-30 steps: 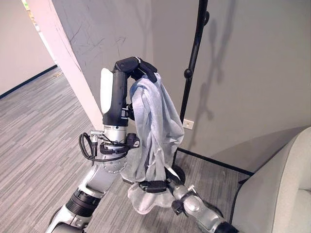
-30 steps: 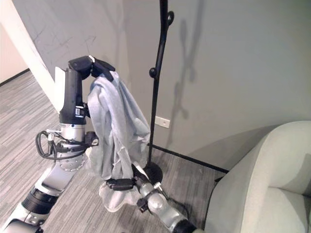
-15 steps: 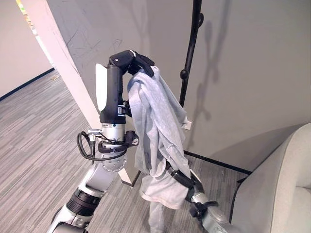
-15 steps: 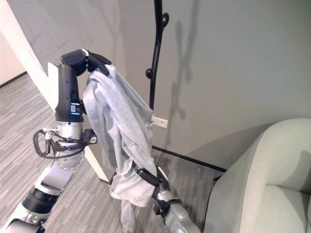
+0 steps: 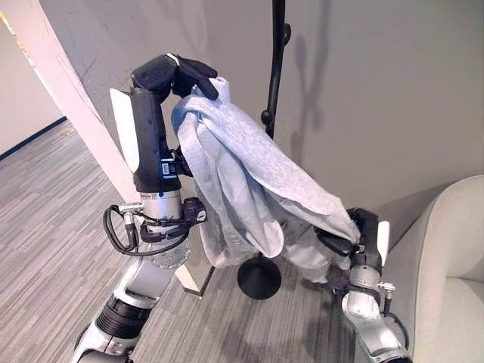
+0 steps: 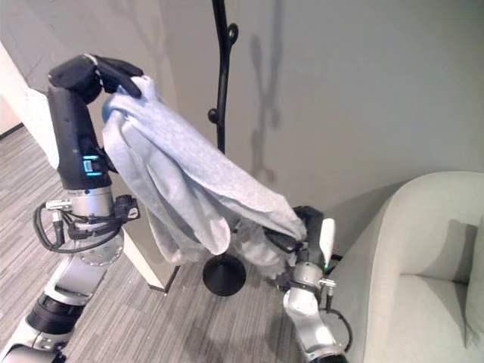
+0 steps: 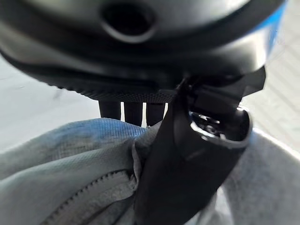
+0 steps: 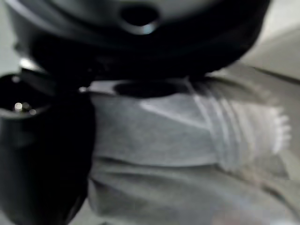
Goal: Hang the clothes on the sofa on the clothes rack.
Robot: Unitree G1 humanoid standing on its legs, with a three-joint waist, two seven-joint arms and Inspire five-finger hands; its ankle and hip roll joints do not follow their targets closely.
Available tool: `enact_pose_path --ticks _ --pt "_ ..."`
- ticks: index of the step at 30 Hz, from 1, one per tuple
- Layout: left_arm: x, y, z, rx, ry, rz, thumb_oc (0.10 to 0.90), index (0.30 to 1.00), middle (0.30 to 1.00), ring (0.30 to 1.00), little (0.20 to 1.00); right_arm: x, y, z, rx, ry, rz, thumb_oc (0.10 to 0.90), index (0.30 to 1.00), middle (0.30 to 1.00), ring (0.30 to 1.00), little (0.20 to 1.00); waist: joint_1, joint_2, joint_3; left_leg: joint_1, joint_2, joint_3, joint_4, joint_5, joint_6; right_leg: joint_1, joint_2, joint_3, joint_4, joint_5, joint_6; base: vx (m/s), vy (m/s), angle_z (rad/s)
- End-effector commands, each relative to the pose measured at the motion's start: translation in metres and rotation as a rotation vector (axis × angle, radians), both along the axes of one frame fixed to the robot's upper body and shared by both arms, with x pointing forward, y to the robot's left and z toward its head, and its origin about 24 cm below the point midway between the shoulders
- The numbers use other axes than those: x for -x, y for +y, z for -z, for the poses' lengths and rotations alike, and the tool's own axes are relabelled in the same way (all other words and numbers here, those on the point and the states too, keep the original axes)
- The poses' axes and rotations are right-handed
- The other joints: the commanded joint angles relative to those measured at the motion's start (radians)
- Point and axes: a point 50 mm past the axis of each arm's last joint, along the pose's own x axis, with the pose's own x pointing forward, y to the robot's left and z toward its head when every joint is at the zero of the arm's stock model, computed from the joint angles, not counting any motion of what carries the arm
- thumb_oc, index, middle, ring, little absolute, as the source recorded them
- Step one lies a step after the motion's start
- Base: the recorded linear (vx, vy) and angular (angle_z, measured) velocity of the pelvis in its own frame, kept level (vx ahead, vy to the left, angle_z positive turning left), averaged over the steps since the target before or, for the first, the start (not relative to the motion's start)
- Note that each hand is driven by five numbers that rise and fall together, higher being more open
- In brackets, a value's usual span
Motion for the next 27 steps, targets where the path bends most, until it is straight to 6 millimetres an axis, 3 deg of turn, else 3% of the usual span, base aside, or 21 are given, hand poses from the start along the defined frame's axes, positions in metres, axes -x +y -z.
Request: enact_pose_path --ticks 1,7,9,17,20,21,22,23,25,27 --pt "0.010 0.008 -0.037 0.098 -0.251 -0.008 0.400 0.300 0.300 0.300 0.300 -0.015 -0.008 -0.058 0.107 -0.304 0.086 0.400 0.300 0.300 0.300 0.300 0.006 -0.036 -0.089 -0.019 -0.020 0.033 0.003 -0.085 0.008 0.099 0.001 -0.015 0.039 -0.119 0.030 0.00 0.000 0.00" --pt "0.008 0.010 -0.038 0.090 -0.282 -0.058 0.400 0.300 0.300 0.300 0.300 -0.014 -0.016 -0.116 0.266 -0.564 0.196 0.400 0.300 0.300 0.300 0.300 0.012 -0.040 -0.090 -0.018 -0.024 0.032 0.003 -0.094 0.013 0.099 -0.003 -0.010 0.033 -0.117 0.034 0.02 0.024 0.00" --pt "0.006 0.011 -0.038 0.094 -0.278 -0.068 0.400 0.300 0.300 0.300 0.300 -0.014 -0.017 -0.125 0.287 -0.601 0.209 0.400 0.300 0.300 0.300 0.300 0.013 -0.040 -0.089 -0.019 -0.025 0.032 0.003 -0.095 0.014 0.097 -0.004 -0.007 0.030 -0.115 0.035 0.01 0.018 0.00" --pt "-0.029 0.015 -0.047 0.009 -0.248 -0.197 0.400 0.300 0.300 0.300 0.300 -0.034 -0.014 -0.182 0.408 -0.766 0.226 0.400 0.300 0.300 0.300 0.300 0.026 -0.059 -0.086 -0.028 -0.026 0.047 0.003 -0.114 0.026 0.063 -0.011 0.032 0.050 -0.101 0.051 0.05 0.059 -0.11" --pt "-0.055 0.018 -0.057 -0.032 -0.192 -0.275 0.400 0.300 0.300 0.300 0.300 -0.040 -0.012 -0.217 0.491 -0.841 0.214 0.400 0.300 0.300 0.300 0.300 0.021 -0.063 -0.066 -0.018 -0.028 0.057 0.003 -0.130 0.042 -0.001 -0.017 0.037 0.220 -0.106 0.064 0.09 0.154 -0.28" --pt "-0.065 0.019 -0.061 -0.055 -0.162 -0.290 0.400 0.300 0.300 0.300 0.300 -0.042 -0.015 -0.228 0.537 -0.851 0.218 0.400 0.300 0.300 0.300 0.300 0.014 -0.062 -0.057 0.002 -0.034 0.055 0.003 -0.138 0.051 -0.044 -0.024 0.032 0.344 -0.087 0.076 0.08 0.123 -0.17" --pt "-0.065 0.019 -0.062 -0.054 -0.164 -0.290 0.400 0.300 0.300 0.300 0.300 -0.042 -0.015 -0.229 0.537 -0.852 0.219 0.400 0.300 0.300 0.300 0.300 0.014 -0.063 -0.056 0.002 -0.036 0.056 0.003 -0.138 0.052 -0.049 -0.026 0.033 0.353 -0.092 0.076 0.13 0.180 -0.07" --pt "-0.073 0.022 -0.067 -0.083 -0.147 -0.322 0.400 0.300 0.300 0.300 0.300 -0.044 -0.015 -0.240 0.582 -0.868 0.216 0.400 0.300 0.300 0.300 0.300 -0.002 -0.058 -0.041 0.033 -0.042 0.050 0.003 -0.150 0.066 -0.098 -0.040 0.034 0.502 -0.034 0.088 0.10 0.144 0.01" --pt "-0.078 0.024 -0.075 -0.101 -0.145 -0.350 0.400 0.300 0.300 0.300 0.300 -0.046 -0.012 -0.252 0.608 -0.886 0.208 0.400 0.300 0.300 0.300 0.300 -0.021 -0.048 -0.023 0.061 -0.043 0.049 0.003 -0.159 0.080 -0.164 -0.045 0.043 0.656 0.003 0.088 0.12 0.158 0.04" --pt "-0.086 0.035 -0.080 -0.112 -0.114 -0.404 0.400 0.300 0.300 0.300 0.300 -0.049 -0.014 -0.256 0.636 -0.869 0.205 0.400 0.300 0.300 0.300 0.300 -0.033 -0.039 -0.014 0.101 -0.045 0.060 0.003 -0.178 0.074 -0.263 -0.050 0.039 0.742 -0.054 0.068 0.19 0.105 0.05"
